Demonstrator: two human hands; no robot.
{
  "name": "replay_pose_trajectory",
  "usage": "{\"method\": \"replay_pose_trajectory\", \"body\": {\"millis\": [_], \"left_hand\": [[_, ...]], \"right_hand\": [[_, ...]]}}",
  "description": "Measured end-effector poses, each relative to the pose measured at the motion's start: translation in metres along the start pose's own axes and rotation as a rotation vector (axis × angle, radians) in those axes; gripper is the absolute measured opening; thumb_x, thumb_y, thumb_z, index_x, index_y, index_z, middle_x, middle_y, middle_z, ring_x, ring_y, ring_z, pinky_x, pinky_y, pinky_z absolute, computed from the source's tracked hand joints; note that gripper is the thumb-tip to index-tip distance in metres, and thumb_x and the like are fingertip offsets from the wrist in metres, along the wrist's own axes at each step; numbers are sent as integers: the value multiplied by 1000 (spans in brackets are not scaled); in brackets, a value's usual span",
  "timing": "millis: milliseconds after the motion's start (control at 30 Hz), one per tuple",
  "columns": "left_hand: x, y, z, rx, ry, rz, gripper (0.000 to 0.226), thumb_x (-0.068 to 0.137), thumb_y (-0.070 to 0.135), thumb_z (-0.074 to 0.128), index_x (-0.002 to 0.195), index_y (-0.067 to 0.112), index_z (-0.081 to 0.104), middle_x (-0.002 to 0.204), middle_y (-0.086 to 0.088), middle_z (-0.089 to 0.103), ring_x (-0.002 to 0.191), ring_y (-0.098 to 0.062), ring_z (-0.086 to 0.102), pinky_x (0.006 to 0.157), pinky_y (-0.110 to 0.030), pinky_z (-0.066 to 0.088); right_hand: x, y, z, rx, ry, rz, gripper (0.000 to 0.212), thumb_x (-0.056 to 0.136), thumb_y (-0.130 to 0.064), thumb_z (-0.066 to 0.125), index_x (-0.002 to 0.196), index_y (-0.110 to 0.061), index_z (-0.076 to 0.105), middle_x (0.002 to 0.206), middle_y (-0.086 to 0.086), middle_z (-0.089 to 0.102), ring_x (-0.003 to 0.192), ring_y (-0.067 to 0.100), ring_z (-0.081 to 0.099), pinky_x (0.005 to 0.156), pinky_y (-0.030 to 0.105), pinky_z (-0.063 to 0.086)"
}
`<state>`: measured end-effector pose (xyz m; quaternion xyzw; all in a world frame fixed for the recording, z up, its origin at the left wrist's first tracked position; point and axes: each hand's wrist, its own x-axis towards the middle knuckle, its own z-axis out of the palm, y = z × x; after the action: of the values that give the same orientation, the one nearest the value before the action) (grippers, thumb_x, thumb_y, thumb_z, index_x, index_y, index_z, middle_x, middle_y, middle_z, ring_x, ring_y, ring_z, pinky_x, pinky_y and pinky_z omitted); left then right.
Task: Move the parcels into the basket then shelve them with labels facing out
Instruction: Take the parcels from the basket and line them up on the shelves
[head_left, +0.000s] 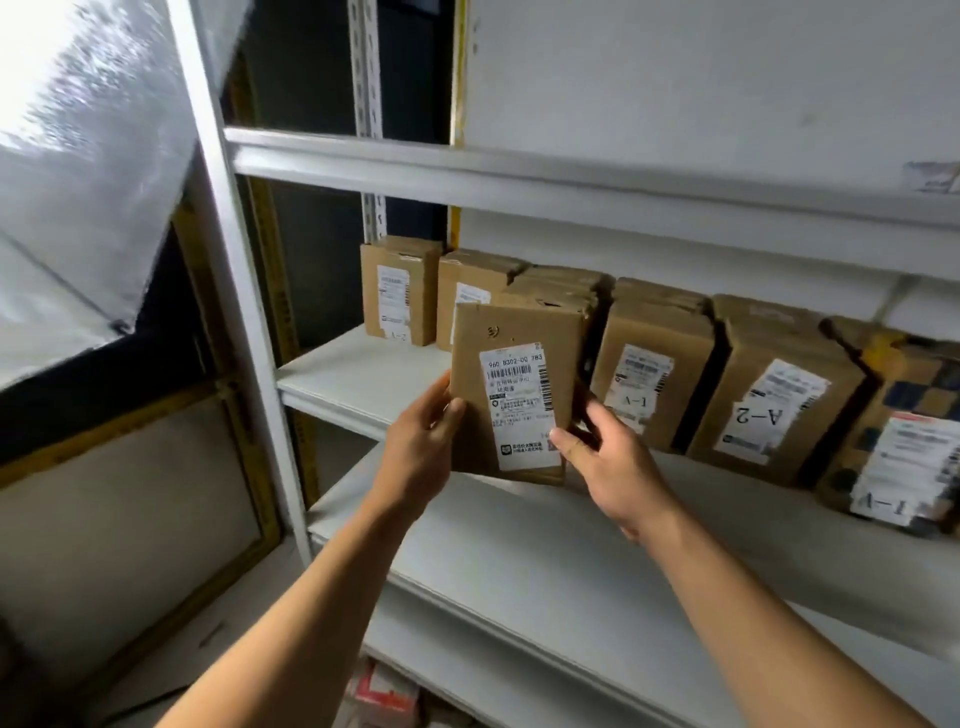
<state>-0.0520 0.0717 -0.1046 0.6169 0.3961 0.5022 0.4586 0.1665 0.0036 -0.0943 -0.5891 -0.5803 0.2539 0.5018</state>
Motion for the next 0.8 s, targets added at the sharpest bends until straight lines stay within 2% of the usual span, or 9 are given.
{"method": "replay_pose_trajectory", "body": {"millis": [167, 233, 300, 367, 433, 500, 533, 667, 800], "left_hand": [[31, -9, -44, 14, 109, -22, 44, 114, 25, 44, 154, 41, 50, 138, 10, 68, 132, -18, 62, 106, -58, 54], [49, -16, -61, 6, 133, -45, 44, 113, 24, 44, 154, 39, 50, 137, 8, 68, 133, -18, 62, 108, -59, 53], [69, -26, -76, -13, 110, -46, 45, 113, 24, 44, 153, 43, 51, 138, 7, 68, 135, -20, 61, 110, -62, 50], [92, -35, -89, 8, 87, -40, 45, 113, 24, 44, 154, 43, 49, 139, 9, 68, 136, -18, 59, 113, -59, 48], [116, -40, -98, 52, 76, -34, 48, 114, 21, 44, 158, 40, 45, 139, 12, 66, 134, -11, 58, 116, -48, 47], [138, -50, -106, 67, 46, -49, 50, 114, 20, 44, 160, 39, 41, 141, 13, 63, 133, -7, 55, 116, -44, 45], [149, -56, -111, 63, 21, -52, 51, 114, 21, 44, 160, 41, 40, 145, 13, 61, 135, -8, 54, 118, -45, 44], [191, -80, -122, 31, -105, -41, 54, 113, 19, 45, 160, 45, 37, 153, 14, 56, 142, -7, 50, 121, -46, 42], [224, -96, -120, 35, -227, 5, 53, 112, 21, 48, 155, 51, 43, 153, 19, 55, 146, -8, 47, 122, -50, 40]], "right_hand": [[49, -10, 55, -51, -98, -25, 40, 102, -15, 67, 139, -28, 59, 133, -18, 62, 126, 1, 57, 106, 19, 42], [67, -15, 76, -32, -106, -18, 46, 102, -6, 65, 145, -20, 56, 131, -14, 62, 112, -10, 59, 93, 1, 42], [88, -17, 97, -28, -99, 3, 50, 102, 1, 63, 148, -15, 53, 126, -12, 60, 110, -4, 58, 82, -6, 39], [111, -12, 118, -33, -75, 15, 53, 101, 1, 63, 150, -17, 52, 128, -14, 59, 120, 3, 55, 94, 5, 43], [129, -5, 136, -27, -18, 31, 57, 101, 1, 63, 151, -25, 51, 126, -19, 60, 116, -1, 56, 103, 15, 46], [144, 3, 151, -51, 27, 71, 58, 101, 0, 62, 148, -31, 49, 123, -23, 60, 109, -5, 58, 95, 5, 44], [151, 9, 158, -71, 47, 85, 56, 102, -4, 63, 150, -27, 49, 128, -20, 61, 115, -1, 59, 95, 6, 44], [180, 35, 178, -100, 119, 152, 64, 102, -25, 63, 161, -23, 37, 158, -3, 52, 145, 16, 49, 120, 43, 41], [187, 34, 188, -124, 264, 181, 53, 105, -22, 60, 155, -22, 44, 151, -3, 58, 138, 18, 54, 115, 35, 43]]}}
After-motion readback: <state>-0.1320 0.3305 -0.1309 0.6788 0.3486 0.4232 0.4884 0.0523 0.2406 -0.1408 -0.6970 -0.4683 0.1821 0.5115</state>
